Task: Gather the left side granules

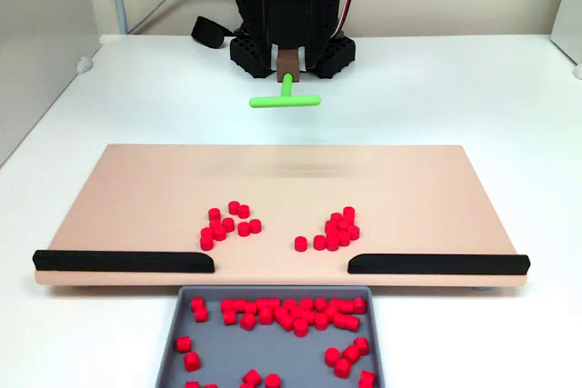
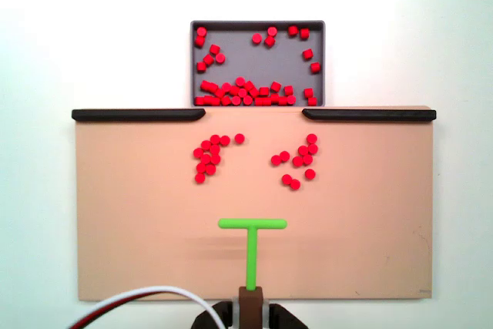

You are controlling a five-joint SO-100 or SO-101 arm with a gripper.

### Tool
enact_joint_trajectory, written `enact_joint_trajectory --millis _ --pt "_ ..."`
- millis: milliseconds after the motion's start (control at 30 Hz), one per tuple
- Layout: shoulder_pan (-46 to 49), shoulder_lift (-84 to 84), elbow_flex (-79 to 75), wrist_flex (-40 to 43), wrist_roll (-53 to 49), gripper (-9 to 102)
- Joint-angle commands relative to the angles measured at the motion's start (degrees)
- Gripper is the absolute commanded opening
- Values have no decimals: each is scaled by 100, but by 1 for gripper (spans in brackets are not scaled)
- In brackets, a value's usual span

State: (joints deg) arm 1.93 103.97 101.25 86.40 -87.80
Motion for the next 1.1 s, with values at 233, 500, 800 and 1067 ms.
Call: enact_joint_trajectory --millis 233,500,800,1067 --pt "-26 105 -35 35 26 0" --pt "18 97 -35 35 79 0" --pt "-26 123 -35 35 272 0" --pt "-325 202 -35 35 1037 0"
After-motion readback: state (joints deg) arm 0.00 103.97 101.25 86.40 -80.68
